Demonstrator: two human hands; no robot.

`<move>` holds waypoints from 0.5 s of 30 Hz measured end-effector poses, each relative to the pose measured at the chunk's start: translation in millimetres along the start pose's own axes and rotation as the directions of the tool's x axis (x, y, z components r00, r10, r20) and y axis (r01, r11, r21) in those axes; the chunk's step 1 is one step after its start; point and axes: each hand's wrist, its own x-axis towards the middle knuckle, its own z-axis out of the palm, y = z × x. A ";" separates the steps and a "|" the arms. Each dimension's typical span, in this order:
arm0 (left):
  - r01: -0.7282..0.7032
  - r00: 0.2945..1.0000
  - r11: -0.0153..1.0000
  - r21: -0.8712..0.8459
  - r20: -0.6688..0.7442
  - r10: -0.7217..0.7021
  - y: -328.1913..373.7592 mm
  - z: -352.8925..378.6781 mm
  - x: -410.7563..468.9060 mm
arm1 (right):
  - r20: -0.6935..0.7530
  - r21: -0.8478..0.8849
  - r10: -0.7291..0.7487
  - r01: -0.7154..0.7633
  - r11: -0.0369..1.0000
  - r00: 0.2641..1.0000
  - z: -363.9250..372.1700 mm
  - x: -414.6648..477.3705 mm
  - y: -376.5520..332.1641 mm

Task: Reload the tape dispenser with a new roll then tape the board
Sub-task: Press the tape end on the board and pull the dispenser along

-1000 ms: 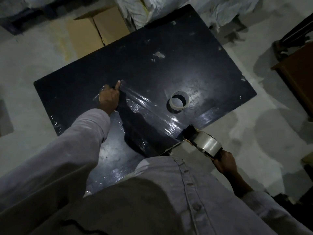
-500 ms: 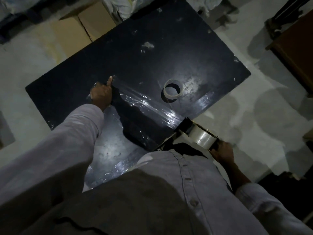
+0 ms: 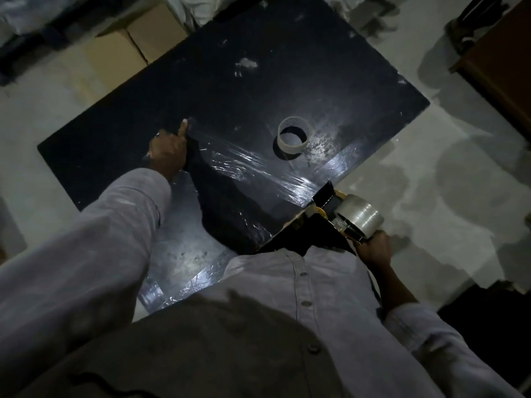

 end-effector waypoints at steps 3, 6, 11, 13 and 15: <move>-0.019 0.999 0.999 0.031 -0.044 0.021 1.3 -3.0 1.3 | -0.011 0.027 -0.032 0.032 0.999 0.999 -1.4 -3.7 -4.0; -0.034 0.995 0.998 0.060 -0.087 0.039 2.4 -5.8 1.1 | -0.001 0.097 -0.091 0.091 0.991 0.996 1.9 -2.7 3.9; -0.022 0.997 1.000 -0.013 -0.074 0.021 4.8 -10.3 3.3 | -0.048 0.181 -0.161 0.167 0.969 0.986 5.5 3.2 17.4; -0.015 0.998 0.998 -0.057 -0.069 0.012 3.6 -9.2 3.4 | -0.025 0.162 -0.184 0.186 0.969 0.983 12.0 11.4 31.1; -0.016 0.997 0.999 -0.040 -0.073 0.013 2.4 -6.9 5.6 | -0.013 0.146 -0.158 0.158 0.977 0.987 12.8 14.9 36.2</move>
